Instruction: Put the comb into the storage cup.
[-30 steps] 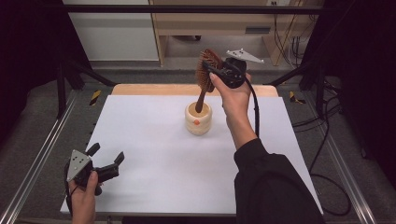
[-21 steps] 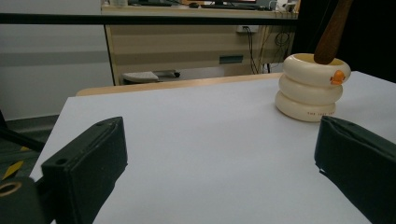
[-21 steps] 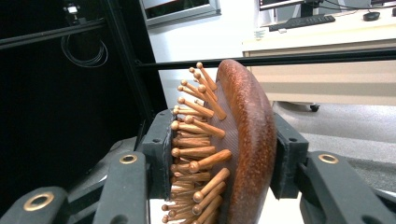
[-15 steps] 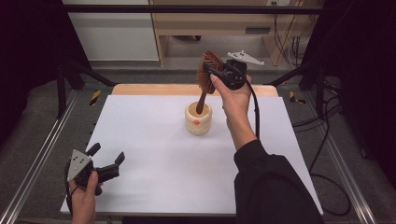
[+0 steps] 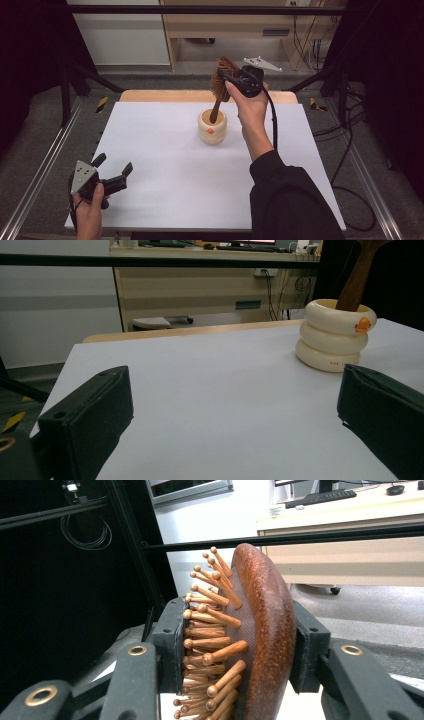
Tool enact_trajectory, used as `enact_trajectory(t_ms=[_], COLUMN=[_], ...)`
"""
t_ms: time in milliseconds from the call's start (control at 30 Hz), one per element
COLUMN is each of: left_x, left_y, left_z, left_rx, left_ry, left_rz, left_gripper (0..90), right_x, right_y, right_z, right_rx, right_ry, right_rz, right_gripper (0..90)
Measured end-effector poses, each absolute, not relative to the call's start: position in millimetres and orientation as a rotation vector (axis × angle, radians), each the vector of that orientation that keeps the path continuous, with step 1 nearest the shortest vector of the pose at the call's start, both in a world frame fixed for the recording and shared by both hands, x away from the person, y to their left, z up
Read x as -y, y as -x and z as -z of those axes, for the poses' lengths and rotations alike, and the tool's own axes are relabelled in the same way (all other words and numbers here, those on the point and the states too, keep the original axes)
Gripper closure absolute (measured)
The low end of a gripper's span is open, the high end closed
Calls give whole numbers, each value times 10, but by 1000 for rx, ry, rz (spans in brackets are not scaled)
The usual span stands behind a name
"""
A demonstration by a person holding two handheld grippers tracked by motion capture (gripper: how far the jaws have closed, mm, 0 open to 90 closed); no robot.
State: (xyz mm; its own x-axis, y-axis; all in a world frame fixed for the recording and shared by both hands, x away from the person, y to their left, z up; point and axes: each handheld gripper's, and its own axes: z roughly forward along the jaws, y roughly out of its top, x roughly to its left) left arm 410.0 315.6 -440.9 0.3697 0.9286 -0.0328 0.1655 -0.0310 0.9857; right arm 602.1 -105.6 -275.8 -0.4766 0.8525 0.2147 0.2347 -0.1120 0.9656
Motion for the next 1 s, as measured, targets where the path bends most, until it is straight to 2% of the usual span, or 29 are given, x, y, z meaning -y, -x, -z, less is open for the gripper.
enact_trajectory(t_ms=[1000], left_x=[-3154], left_y=[-4103], left_z=[4409], left_rx=[-1027], left_ry=[-1491], left_rz=[-832], left_gripper=[16], right_x=[1087], right_y=[-6070], right_z=[2887], right_rx=[-1661], right_ry=[-1244], right_rz=[-1633], right_gripper=[514])
